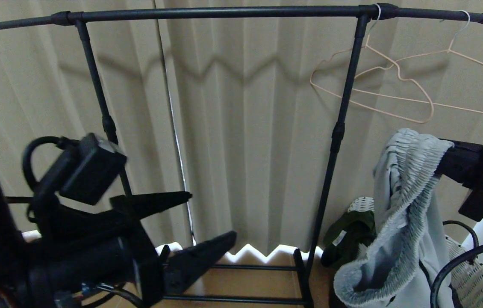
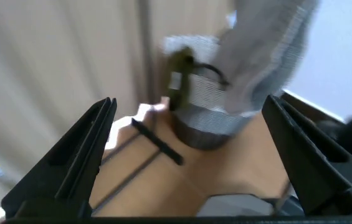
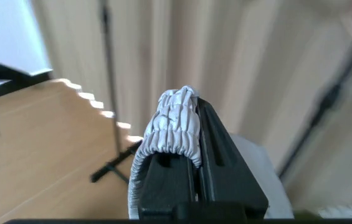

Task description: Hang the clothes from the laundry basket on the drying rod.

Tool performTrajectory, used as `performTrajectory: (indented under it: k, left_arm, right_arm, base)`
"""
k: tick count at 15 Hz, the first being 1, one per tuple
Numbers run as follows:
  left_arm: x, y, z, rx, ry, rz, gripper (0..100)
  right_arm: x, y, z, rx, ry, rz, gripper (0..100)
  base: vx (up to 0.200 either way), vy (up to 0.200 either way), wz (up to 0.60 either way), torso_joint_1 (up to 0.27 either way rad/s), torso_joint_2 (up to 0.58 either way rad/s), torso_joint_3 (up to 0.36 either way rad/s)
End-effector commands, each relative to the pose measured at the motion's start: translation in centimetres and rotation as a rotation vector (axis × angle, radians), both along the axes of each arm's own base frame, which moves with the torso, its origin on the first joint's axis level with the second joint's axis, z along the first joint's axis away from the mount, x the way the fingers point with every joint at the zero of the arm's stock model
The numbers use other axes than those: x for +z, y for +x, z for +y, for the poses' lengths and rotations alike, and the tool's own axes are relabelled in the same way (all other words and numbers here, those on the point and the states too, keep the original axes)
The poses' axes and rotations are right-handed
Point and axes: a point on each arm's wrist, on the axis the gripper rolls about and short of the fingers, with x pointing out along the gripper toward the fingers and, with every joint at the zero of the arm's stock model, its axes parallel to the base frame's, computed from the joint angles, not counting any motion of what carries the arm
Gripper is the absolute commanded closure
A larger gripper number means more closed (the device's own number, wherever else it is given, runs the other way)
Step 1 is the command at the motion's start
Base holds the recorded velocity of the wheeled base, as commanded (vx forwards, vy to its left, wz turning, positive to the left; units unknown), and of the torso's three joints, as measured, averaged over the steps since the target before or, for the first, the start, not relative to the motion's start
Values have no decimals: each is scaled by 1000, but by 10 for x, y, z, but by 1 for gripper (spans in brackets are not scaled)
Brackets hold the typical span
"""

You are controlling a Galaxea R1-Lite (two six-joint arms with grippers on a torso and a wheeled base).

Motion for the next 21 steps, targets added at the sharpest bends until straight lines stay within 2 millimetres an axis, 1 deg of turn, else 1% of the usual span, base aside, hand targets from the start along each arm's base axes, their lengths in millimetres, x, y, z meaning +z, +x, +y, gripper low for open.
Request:
performTrajectory:
  k: [1, 3, 4, 5, 6, 9, 11, 12, 13, 15, 17, 19, 21]
  left_arm:
    - [-25, 5, -49, -98, 77, 64, 0]
    - [-39, 0, -71, -148, 68, 124, 0]
    - [-46, 2, -80, -157, 62, 140, 0]
    - [-54, 6, -88, -156, 57, 142, 0]
    - [-66, 12, -98, -157, 57, 146, 0]
    - [-86, 18, -111, -167, 77, 161, 0]
    - [-104, 24, -117, -153, 107, 186, 0]
    - [-108, 26, -119, -148, 110, 190, 0]
    - [-111, 28, -121, -145, 69, 195, 0]
    - [-110, 24, -122, -163, 37, 182, 0]
    - [-106, 29, -131, -163, 9, 166, 0]
    - [-124, 36, -139, -144, 47, 186, 0]
    - [-132, 36, -138, -139, 63, 196, 0]
  right_arm:
    - [2, 2, 9, 36, 8, 7, 100]
    - [7, -2, 16, 80, 42, 16, 100]
    - [9, -4, 18, 92, 61, 21, 100]
    - [10, -5, 19, 116, 73, 31, 100]
    - [10, -8, 20, 171, 78, 36, 100]
    - [10, -10, 21, 210, 82, 37, 100]
    - [10, -15, 23, 241, 85, 35, 100]
    - [10, -16, 23, 250, 84, 36, 100]
    - [10, -17, 23, 257, 84, 36, 100]
    - [11, -17, 23, 261, 86, 34, 100]
    - [11, -17, 23, 261, 86, 34, 100]
    - [11, -17, 23, 261, 87, 35, 100]
    - [12, -17, 23, 261, 90, 31, 100]
  base:
    - [0, 0, 0, 0, 0, 0]
    - [0, 0, 0, 0, 0, 0]
    - [0, 0, 0, 0, 0, 0]
    - [0, 0, 0, 0, 0, 0]
    - [0, 0, 0, 0, 0, 0]
    - [0, 0, 0, 0, 0, 0]
    - [0, 0, 0, 0, 0, 0]
    - [0, 0, 0, 0, 0, 0]
    - [0, 0, 0, 0, 0, 0]
    - [0, 0, 0, 0, 0, 0]
    - [0, 0, 0, 0, 0, 0]
    - [0, 0, 0, 0, 0, 0]
    - [0, 0, 0, 0, 0, 0]
